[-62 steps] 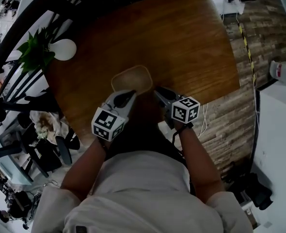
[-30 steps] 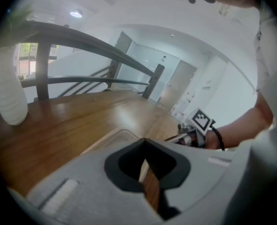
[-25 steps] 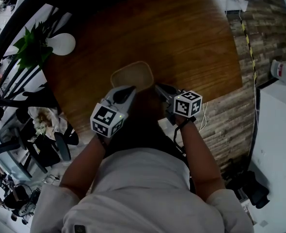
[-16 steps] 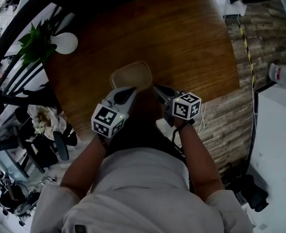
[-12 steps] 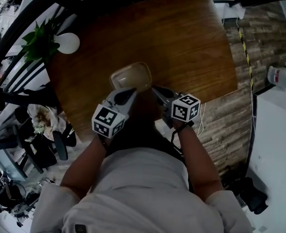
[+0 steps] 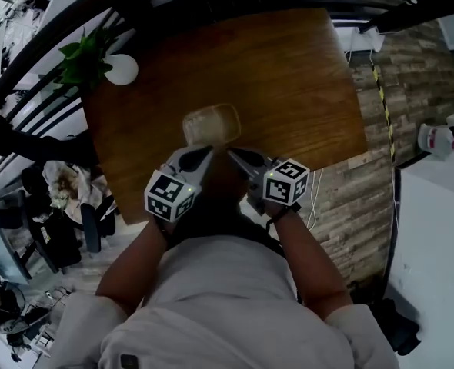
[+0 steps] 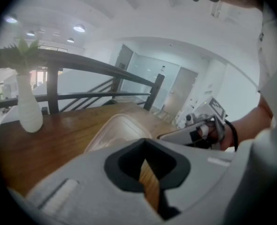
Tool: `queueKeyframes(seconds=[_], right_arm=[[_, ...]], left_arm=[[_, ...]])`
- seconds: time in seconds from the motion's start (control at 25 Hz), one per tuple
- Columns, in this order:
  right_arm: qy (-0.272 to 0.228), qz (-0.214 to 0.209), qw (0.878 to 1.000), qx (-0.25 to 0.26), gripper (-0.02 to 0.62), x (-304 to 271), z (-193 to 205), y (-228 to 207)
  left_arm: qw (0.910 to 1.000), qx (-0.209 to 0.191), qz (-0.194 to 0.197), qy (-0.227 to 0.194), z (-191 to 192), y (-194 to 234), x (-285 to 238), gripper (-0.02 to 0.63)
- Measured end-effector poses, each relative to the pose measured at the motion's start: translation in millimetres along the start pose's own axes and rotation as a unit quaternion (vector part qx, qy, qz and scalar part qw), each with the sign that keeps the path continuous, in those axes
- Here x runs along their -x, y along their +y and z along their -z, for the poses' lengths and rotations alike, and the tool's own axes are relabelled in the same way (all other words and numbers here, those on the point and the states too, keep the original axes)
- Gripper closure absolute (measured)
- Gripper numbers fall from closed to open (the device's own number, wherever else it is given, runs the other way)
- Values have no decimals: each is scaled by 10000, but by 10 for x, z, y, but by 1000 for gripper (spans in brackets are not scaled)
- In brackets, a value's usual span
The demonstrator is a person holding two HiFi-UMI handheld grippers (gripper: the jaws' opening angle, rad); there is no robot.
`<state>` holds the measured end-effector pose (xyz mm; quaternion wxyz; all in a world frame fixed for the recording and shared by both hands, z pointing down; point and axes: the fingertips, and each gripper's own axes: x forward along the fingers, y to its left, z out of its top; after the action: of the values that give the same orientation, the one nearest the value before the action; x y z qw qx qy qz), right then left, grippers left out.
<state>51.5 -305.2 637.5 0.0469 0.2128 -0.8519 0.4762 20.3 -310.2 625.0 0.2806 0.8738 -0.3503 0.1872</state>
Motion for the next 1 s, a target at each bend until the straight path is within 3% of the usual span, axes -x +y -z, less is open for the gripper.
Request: queueKeyframes(seconds=[0.2,0.6,1.0], right_arm=[[4,-199,9991,369,589,10,-52,279],[-24,-192,9944,1041,589,315,-58,858],[-150,-180,9875,1558,589,789,83,1364]], left_arm=[[9997,-4,-166,-169,-14,-61,124,603],[9974,-114,-434,-558,-95,-388,632,603],[9929,-407,-557,-965,-209,-922,1072,603]])
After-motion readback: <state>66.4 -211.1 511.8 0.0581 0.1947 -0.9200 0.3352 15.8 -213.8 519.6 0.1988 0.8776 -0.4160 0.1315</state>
